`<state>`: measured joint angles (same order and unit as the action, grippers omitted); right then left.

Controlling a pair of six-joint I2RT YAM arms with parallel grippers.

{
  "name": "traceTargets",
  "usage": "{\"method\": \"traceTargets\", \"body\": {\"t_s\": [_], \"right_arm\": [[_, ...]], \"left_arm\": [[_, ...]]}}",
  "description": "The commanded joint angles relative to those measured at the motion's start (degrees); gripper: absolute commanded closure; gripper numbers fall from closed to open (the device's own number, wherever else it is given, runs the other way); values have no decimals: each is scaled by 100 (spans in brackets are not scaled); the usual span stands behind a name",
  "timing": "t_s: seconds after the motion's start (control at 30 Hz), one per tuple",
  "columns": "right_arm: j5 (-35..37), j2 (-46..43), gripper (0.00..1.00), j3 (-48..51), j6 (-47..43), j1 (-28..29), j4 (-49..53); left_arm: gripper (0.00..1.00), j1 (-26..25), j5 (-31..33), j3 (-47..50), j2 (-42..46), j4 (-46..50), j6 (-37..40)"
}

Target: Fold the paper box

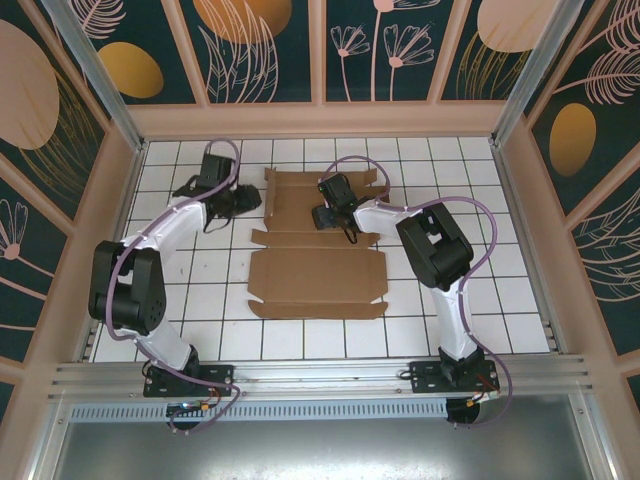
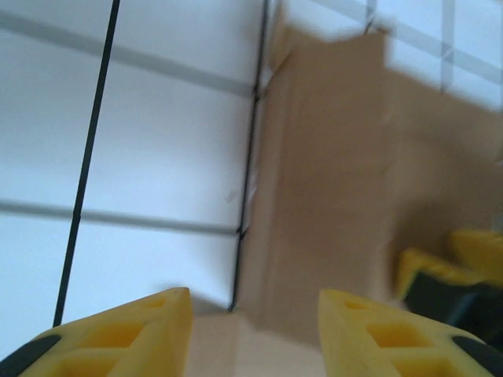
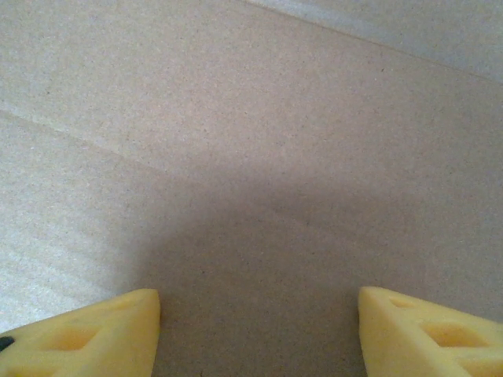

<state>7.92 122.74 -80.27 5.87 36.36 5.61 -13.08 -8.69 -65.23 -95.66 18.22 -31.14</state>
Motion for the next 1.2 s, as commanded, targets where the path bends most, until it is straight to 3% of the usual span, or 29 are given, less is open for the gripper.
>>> {"method": "traceTargets", "body": {"t_s": [0.0, 0.13, 0.3, 0.43, 0.8, 0.97, 1.07, 1.17], "right_arm": [[-221, 688, 35, 355, -16, -7, 1189], [-247, 716, 35, 341, -33, -7, 1214], [-230, 723, 35, 330, -34, -10, 1225], [-247, 767, 35, 268, -33, -7, 1267], [-291, 809, 35, 216, -60, -16, 1285], [-281, 787, 36, 238, -60, -38, 1259], [-287, 783, 36, 248, -59, -41, 1241], [-287, 778, 38, 246, -60, -44, 1232]], "left_arm": [[60, -22, -205, 451, 67, -193, -93], [57, -20, -541, 512, 62, -490, 18], [47, -24, -300, -342, 74, -250, 233], [46, -58, -481, -1386, -679, 242, 413], [45, -322, 40, -3288, -2241, 1557, 887], [54, -369, 1225, -3439, -2356, 1933, 925], [63, -349, 1536, -3280, -2272, 1926, 994], [79, -285, 1493, -3162, -2237, 1916, 972]]}}
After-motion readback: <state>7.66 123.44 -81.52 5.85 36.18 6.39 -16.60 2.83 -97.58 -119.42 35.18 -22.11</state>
